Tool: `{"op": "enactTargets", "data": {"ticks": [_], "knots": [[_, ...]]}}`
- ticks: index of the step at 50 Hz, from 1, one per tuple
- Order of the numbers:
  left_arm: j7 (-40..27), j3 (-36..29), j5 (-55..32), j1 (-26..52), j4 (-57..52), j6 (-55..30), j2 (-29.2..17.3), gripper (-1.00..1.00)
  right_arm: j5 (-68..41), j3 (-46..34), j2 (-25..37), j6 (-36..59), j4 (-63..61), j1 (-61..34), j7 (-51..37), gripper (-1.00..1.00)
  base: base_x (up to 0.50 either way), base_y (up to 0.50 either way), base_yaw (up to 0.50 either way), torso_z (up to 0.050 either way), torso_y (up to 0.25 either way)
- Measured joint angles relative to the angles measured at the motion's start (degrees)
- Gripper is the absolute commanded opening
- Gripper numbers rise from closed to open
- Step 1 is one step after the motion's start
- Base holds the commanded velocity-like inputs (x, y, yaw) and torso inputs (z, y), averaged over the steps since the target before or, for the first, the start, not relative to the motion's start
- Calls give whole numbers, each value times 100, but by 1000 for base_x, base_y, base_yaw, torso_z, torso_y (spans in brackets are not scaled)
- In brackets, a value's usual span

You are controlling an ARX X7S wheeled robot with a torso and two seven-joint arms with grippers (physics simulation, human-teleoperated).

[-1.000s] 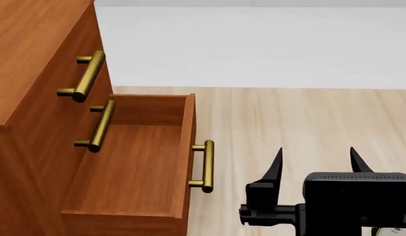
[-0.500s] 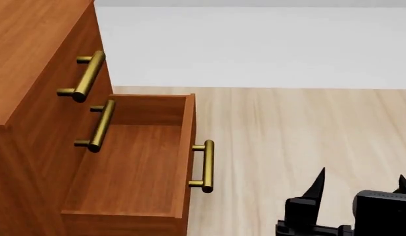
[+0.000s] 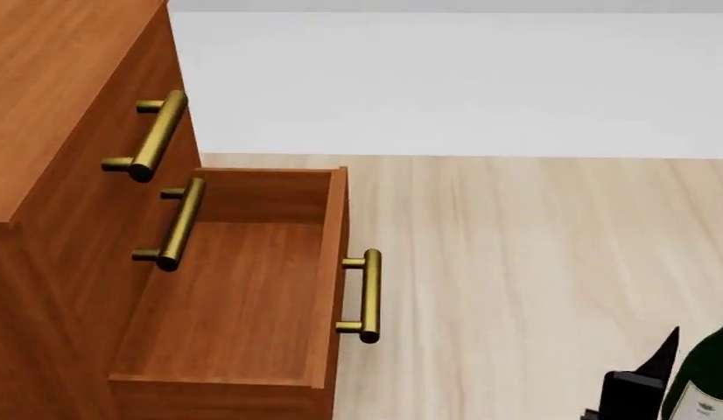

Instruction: Put the wine bottle in the bottom drawer of the cabinet.

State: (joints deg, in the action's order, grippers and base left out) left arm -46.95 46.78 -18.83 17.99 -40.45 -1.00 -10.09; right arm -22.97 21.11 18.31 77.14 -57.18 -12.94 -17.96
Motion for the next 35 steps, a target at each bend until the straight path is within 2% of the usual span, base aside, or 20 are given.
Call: {"op": "enactTargets", "data": {"ticks": [13,35], "knots": [[-102,-62,249,-98,123,-101,29,100,-38,247,162,51,252,-82,3,100,0,0,0,0,0],[-286,-145,524,-208,179,-353,12,100,10,152,365,-56,952,-347,-42,100,0,0,0,0,0]]}}
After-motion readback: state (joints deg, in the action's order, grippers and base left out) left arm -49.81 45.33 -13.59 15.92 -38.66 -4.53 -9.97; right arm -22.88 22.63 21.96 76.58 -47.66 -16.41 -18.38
